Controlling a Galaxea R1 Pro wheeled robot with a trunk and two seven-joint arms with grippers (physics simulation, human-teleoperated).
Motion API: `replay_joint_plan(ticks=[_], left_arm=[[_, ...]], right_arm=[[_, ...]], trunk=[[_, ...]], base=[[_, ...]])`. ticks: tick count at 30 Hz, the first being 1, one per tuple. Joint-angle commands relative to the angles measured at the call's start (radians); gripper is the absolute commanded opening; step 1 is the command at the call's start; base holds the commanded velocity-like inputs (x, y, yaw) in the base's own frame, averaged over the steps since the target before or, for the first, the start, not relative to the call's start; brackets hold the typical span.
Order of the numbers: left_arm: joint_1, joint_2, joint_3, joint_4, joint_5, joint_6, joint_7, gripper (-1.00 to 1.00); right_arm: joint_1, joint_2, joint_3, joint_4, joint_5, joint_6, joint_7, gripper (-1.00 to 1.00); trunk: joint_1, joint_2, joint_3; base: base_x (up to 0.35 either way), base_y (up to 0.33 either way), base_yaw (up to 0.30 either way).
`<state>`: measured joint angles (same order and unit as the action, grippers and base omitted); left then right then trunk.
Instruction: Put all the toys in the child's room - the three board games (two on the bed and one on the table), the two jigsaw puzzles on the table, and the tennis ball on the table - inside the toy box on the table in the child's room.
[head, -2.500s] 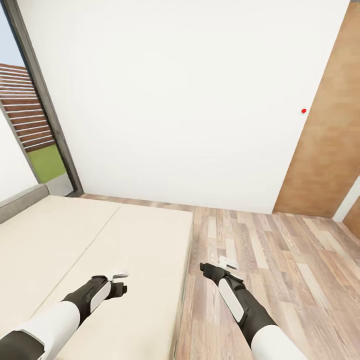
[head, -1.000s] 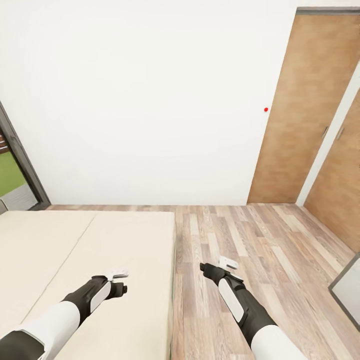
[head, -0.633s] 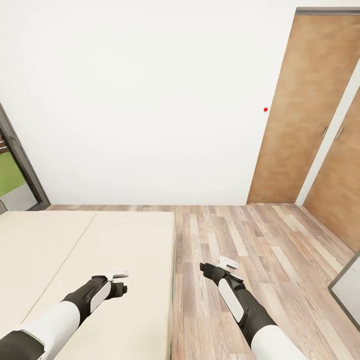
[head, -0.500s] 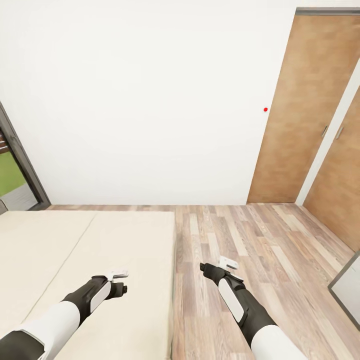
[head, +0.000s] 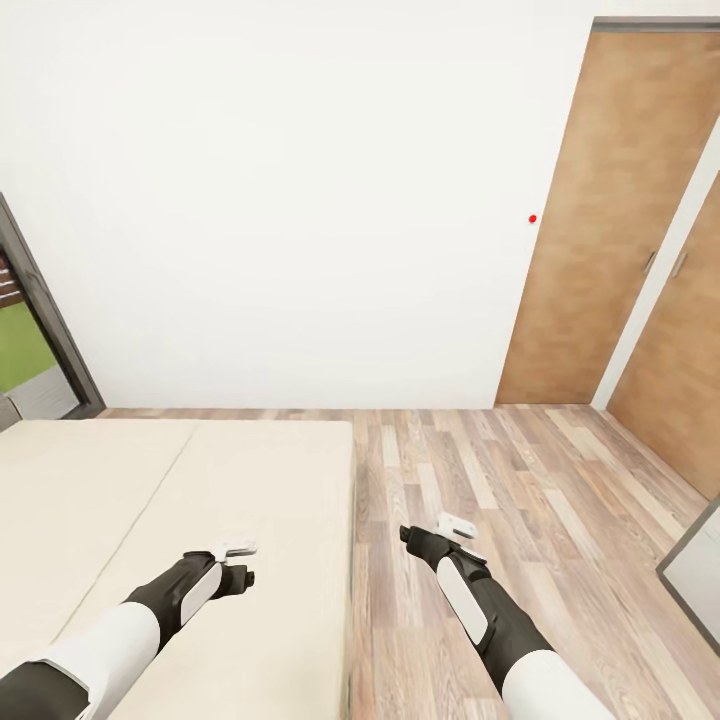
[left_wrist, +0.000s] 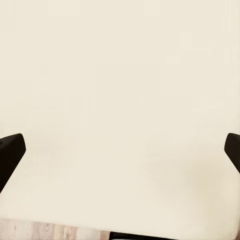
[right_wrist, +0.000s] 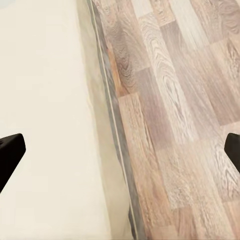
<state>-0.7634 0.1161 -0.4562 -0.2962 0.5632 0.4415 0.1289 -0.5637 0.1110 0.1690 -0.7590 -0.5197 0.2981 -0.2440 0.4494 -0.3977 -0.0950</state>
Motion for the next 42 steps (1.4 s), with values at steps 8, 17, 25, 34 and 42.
replay_joint_plan(ticks=[8, 17, 25, 34, 42], left_arm=[[-0.001, 0.002, -0.007, -0.003, 0.011, 0.006, 0.008, 1.00], [-0.001, 0.001, -0.007, -0.003, 0.011, 0.005, 0.008, 1.00], [-0.001, 0.002, -0.006, -0.003, 0.011, 0.007, 0.008, 1.00], [-0.001, 0.002, -0.006, -0.003, 0.011, 0.008, 0.008, 1.00], [-0.001, 0.002, -0.005, -0.003, 0.011, 0.009, 0.008, 1.00]], right_arm=[[-0.001, -0.001, 0.003, -0.002, -0.009, 0.003, -0.009, 1.00], [-0.001, -0.001, 0.003, -0.002, -0.009, 0.003, -0.009, 1.00], [-0.001, -0.001, 0.003, -0.002, -0.009, 0.003, -0.009, 1.00], [-0.001, -0.001, 0.003, -0.002, -0.009, 0.003, -0.009, 1.00], [-0.001, -0.001, 0.003, -0.002, -0.009, 0.003, -0.009, 1.00]], trunk=[[0.001, -0.002, -0.002], [0.001, -0.002, -0.002], [0.001, -0.002, -0.002], [0.001, -0.002, -0.002], [0.001, -0.002, -0.002]], base=[[-0.002, 0.142, 0.000], [0.000, 0.048, 0.000], [0.000, 0.132, 0.000], [0.000, 0.263, 0.000], [0.000, 0.277, 0.000]])
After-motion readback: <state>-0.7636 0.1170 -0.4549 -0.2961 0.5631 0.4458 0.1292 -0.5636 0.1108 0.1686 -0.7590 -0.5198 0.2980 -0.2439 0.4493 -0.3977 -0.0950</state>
